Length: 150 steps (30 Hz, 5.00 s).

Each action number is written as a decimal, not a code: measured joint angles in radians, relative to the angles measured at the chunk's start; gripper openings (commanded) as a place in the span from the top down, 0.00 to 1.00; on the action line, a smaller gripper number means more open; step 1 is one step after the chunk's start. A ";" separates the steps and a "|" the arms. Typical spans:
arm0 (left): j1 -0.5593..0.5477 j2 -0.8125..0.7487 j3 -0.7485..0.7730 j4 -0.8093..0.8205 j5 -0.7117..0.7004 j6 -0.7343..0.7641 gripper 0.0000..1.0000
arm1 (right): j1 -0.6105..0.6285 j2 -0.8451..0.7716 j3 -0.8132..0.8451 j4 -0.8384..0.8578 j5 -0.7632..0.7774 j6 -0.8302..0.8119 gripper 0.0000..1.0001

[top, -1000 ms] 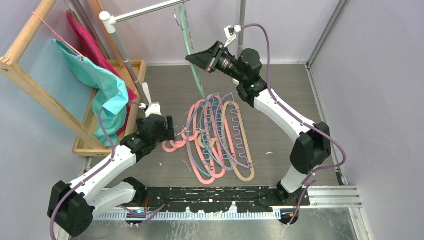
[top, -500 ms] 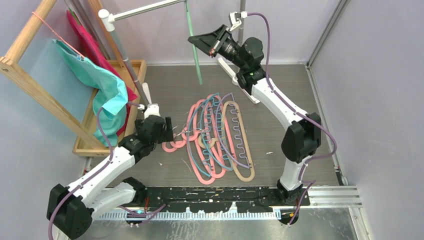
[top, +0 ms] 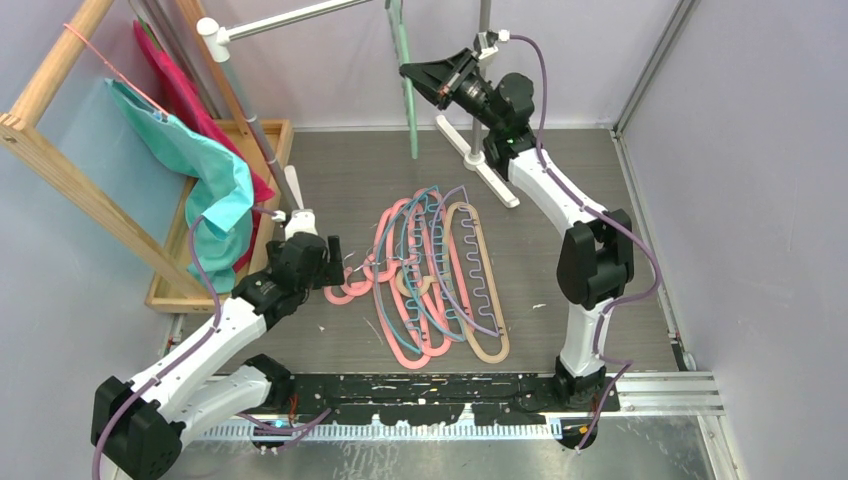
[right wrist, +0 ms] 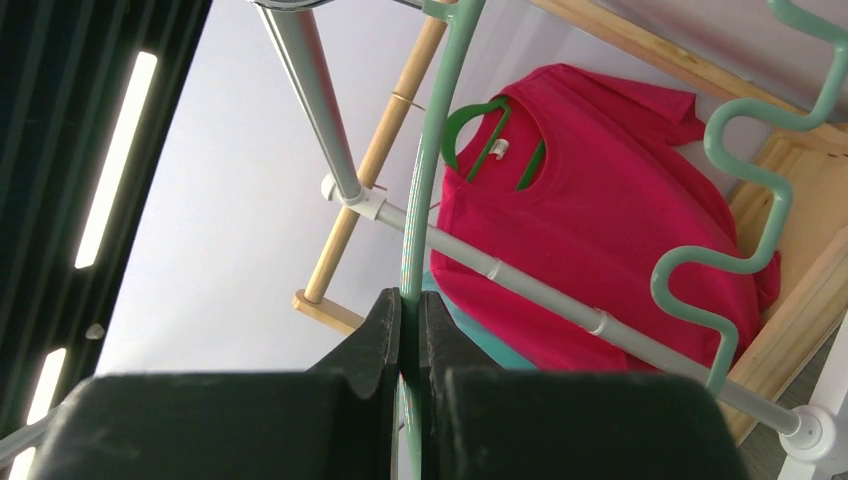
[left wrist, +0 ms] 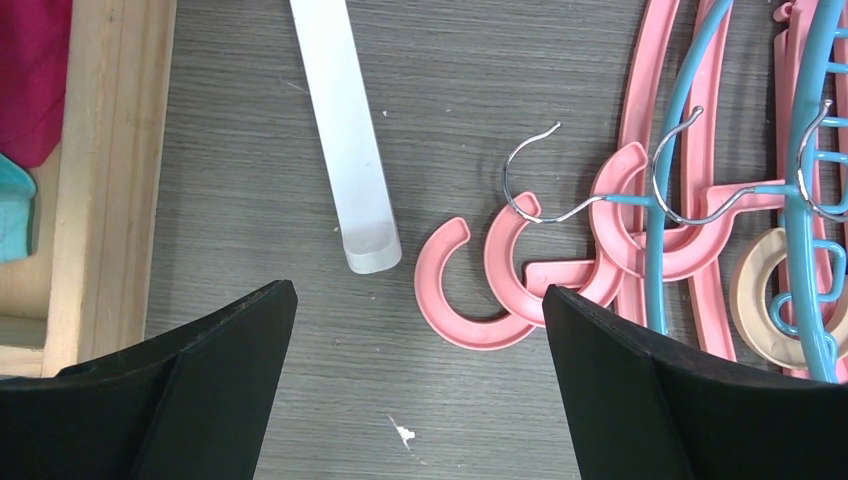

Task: Organize the hangers

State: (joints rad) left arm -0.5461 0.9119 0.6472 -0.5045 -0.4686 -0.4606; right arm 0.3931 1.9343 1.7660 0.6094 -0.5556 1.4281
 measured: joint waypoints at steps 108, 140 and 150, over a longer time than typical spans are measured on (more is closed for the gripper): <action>0.000 0.181 0.001 0.072 0.020 -0.056 0.02 | 0.525 -0.779 -1.183 -0.950 0.709 -0.985 0.99; 0.000 0.180 -0.031 0.080 0.020 -0.075 0.02 | 0.530 -0.838 -1.327 -0.713 0.719 -0.931 0.71; 0.000 0.180 -0.031 0.080 0.020 -0.075 0.02 | 0.530 -0.779 -1.327 -0.647 0.714 -0.925 0.58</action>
State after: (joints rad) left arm -0.5461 1.0924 0.6167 -0.4240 -0.4484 -0.5358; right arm 0.9230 1.1553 0.4393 -0.0372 0.1585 0.5030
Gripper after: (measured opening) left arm 0.980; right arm 0.459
